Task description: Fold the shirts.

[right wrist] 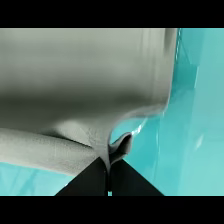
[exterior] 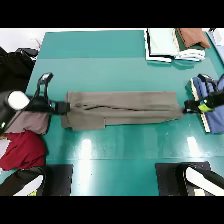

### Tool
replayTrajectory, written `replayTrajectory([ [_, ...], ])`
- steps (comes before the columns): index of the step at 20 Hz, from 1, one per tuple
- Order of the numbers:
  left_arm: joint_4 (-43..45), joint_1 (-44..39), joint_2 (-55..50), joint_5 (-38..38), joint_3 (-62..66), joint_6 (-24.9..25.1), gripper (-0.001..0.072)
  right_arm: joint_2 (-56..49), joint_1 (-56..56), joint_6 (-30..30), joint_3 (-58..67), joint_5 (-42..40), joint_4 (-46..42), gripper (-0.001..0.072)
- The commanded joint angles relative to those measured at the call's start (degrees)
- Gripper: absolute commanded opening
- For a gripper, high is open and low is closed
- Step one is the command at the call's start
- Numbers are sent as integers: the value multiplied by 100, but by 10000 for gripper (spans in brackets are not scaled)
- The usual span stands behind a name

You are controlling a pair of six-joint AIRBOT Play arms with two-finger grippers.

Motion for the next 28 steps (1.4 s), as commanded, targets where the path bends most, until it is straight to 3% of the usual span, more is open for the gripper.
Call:
replayTrajectory([
  [1,72,219,-1255,662,942,240,24,-1091,238,170,994,-155,-7,17],
  [6,68,219,-2367,874,1738,350,26,-2208,457,170,1993,-168,24,21],
  [7,68,219,-2468,907,1808,348,96,-2382,452,136,2192,-221,201,103],
  [8,68,219,-2496,938,1840,302,437,-2516,378,76,2376,-275,461,318],
  [9,68,219,-2492,957,1858,173,552,-2603,271,-48,2527,-313,772,398],
  [11,70,219,-2472,715,1989,157,537,-2667,2,-431,2645,-251,1377,416],
  [13,63,216,-2455,350,2103,157,536,-2660,-400,-614,2496,-26,1672,522],
  [15,-44,216,-2455,162,2116,157,533,-2658,-870,-765,2153,170,1803,536],
  [16,-140,203,-2459,157,2114,160,338,-2660,-1145,-929,1899,179,1956,535],
  [17,-264,164,-2459,188,2114,164,77,-2697,-1370,-997,1681,166,2100,535],
  [18,-446,92,-2461,247,2111,223,24,-2774,-1591,-1078,1458,155,2282,534],
  [24,-675,-935,-2636,824,2114,254,24,-3377,-1537,-1508,815,101,3119,505],
  [25,-699,-1097,-2704,933,2114,168,24,-3445,-1353,-1558,846,79,3163,433],
  [28,-1121,-1471,-2949,1388,2120,155,24,-3403,-887,-1722,1248,81,3147,46],
])
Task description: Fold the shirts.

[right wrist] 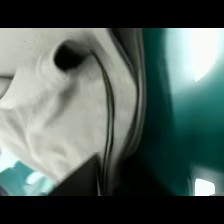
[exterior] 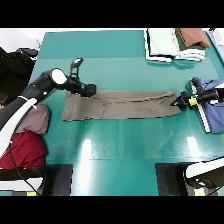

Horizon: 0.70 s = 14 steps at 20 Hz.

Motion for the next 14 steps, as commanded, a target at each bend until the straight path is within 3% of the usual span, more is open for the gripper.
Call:
replayTrajectory([
  [1,-514,-420,-278,566,57,-61,23,72,396,-201,369,92,221,18],
  [9,-621,-1117,-1847,525,1624,-17,23,1648,1283,444,2022,492,227,18],
  [14,-798,-1482,-2656,476,2361,-17,23,1939,2229,815,2734,424,225,18],
])
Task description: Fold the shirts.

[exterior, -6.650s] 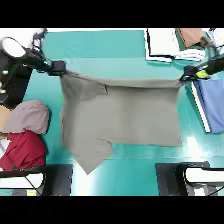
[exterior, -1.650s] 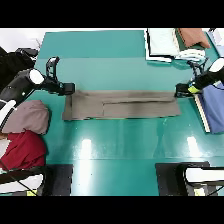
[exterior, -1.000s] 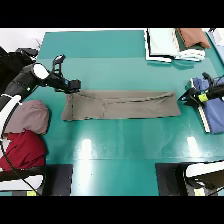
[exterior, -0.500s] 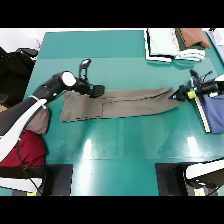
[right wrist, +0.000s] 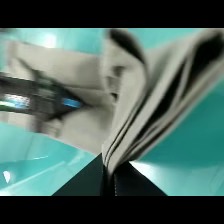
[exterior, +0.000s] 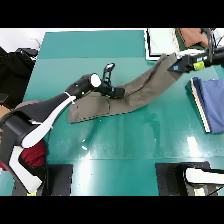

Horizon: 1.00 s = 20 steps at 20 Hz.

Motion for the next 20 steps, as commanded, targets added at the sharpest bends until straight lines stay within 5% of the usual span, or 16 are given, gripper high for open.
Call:
replayTrajectory([
  [1,-146,-225,-501,-20,463,2,23,186,678,328,507,-57,2,19],
  [5,-98,-232,-553,-107,501,-9,23,186,1224,522,691,-223,7,18],
  [10,160,439,-367,-1322,1187,-4,23,184,1808,577,678,-691,9,19],
  [15,1368,1873,1029,-2173,1792,2,24,-131,2872,479,675,-1576,625,19],
  [18,1768,2677,2083,-2277,1902,4,24,-857,3941,-37,675,-2765,1226,23],
  [19,1871,2876,2371,-2275,1902,2,24,-1187,4330,-409,695,-3322,1508,97],
  [20,1945,3058,2627,-2280,1902,2,24,-1530,4631,-599,841,-3654,1718,300],
])
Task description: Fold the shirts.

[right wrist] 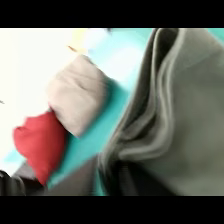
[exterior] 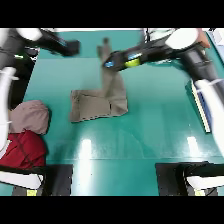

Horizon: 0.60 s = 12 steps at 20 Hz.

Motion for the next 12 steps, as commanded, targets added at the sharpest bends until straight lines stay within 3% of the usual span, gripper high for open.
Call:
replayTrajectory([
  [1,472,745,973,-173,87,7,24,-1047,1113,-686,420,-1281,717,380],
  [6,442,717,1213,-413,61,76,23,-1394,929,-450,1165,-291,-129,364],
  [12,444,-87,1145,-256,-177,251,24,-118,-826,48,-1147,155,-946,364],
])
